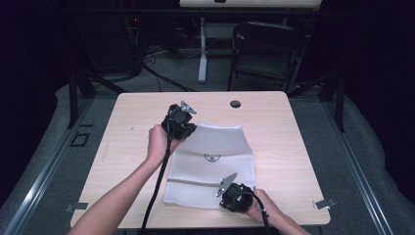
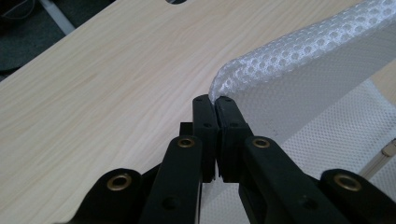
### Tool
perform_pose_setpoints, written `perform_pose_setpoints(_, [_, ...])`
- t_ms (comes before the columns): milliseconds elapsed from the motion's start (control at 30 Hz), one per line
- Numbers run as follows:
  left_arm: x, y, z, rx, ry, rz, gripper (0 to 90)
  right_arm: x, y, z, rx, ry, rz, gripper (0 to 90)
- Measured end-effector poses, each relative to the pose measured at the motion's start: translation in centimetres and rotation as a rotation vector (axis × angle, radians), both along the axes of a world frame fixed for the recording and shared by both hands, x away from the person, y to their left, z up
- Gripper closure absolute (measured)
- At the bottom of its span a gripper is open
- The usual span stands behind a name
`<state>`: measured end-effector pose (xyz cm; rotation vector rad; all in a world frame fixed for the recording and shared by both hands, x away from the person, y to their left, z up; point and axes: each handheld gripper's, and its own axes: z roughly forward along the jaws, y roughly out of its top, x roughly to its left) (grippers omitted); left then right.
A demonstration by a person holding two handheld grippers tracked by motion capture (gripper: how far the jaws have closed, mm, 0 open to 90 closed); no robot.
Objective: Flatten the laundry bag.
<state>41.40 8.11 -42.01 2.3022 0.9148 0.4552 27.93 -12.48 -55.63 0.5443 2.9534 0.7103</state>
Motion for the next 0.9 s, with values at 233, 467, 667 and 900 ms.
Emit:
perform_pose_setpoints(233, [0.8, -0.1, 0.1, 0.006, -0.014, 0.021, 88.2, -0.2, 0.2, 0.1, -0.009, 0.014, 0.031, 90.0])
perform_pose_setpoints(467, [1.8, -0.7, -0.3, -0.006, -0.024, 0.045, 88.1, -0.2, 0.2, 0.1, -0.003, 0.021, 0.029, 90.0])
perform_pose_setpoints(667, [2.8, -1.6, -0.9, 0.0, -0.036, 0.06, 88.1, -0.4, 0.3, 0.1, 0.001, 0.021, 0.033, 90.0])
perform_pose_setpoints(900, [3.7, -2.3, -1.6, 0.022, -0.044, 0.076, 88.0, -0.4, 0.3, 0.0, 0.007, 0.026, 0.034, 90.0])
